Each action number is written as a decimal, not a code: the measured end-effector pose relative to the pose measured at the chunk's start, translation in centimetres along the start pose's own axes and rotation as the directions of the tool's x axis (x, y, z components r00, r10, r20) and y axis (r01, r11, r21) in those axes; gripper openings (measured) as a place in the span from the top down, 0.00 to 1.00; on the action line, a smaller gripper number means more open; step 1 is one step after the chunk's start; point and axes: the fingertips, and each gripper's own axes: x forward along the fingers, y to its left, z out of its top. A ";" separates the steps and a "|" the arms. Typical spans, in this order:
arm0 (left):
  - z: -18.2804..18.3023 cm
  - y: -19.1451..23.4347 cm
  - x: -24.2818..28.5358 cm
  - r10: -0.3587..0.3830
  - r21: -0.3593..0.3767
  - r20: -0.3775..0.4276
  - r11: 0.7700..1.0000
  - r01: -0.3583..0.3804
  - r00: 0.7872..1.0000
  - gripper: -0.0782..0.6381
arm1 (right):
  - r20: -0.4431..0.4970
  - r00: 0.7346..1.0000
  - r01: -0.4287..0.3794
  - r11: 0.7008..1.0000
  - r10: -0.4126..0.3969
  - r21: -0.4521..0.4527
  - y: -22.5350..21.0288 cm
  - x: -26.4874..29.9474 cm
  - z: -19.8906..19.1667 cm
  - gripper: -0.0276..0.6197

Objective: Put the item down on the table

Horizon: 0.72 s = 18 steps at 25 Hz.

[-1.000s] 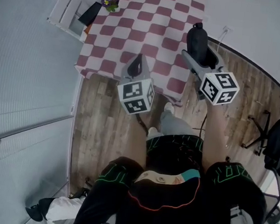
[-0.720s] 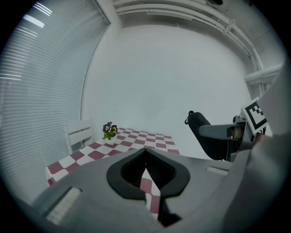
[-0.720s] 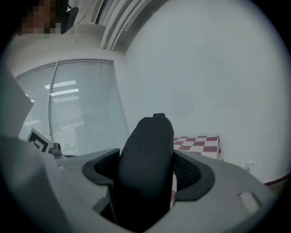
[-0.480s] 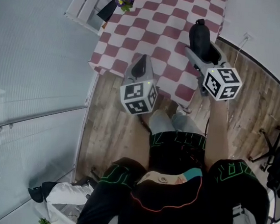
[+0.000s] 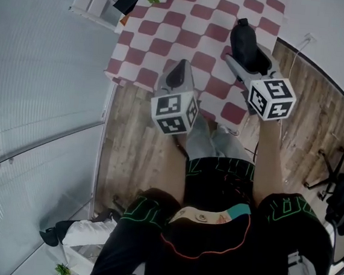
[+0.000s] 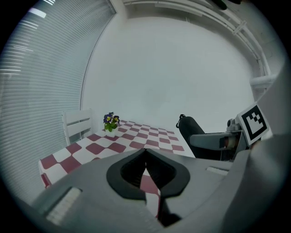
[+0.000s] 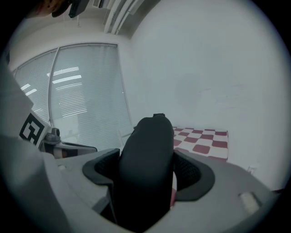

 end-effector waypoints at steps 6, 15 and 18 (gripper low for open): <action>-1.3 1.7 3.0 -0.052 -0.003 -0.074 0.999 0.052 0.996 0.88 | -0.068 0.997 0.041 0.998 -0.038 0.047 -0.2 3.0 -2.3 0.38; -2.8 4.8 6.8 -0.113 -0.018 -0.142 0.994 0.111 0.983 0.88 | -0.133 0.988 0.082 0.995 -0.073 0.058 -0.2 8.2 -4.0 0.38; -3.0 6.0 7.9 -0.125 -0.022 -0.153 0.992 0.123 0.980 0.88 | -0.157 0.985 0.080 0.996 -0.072 0.048 -0.2 10.1 -4.4 0.38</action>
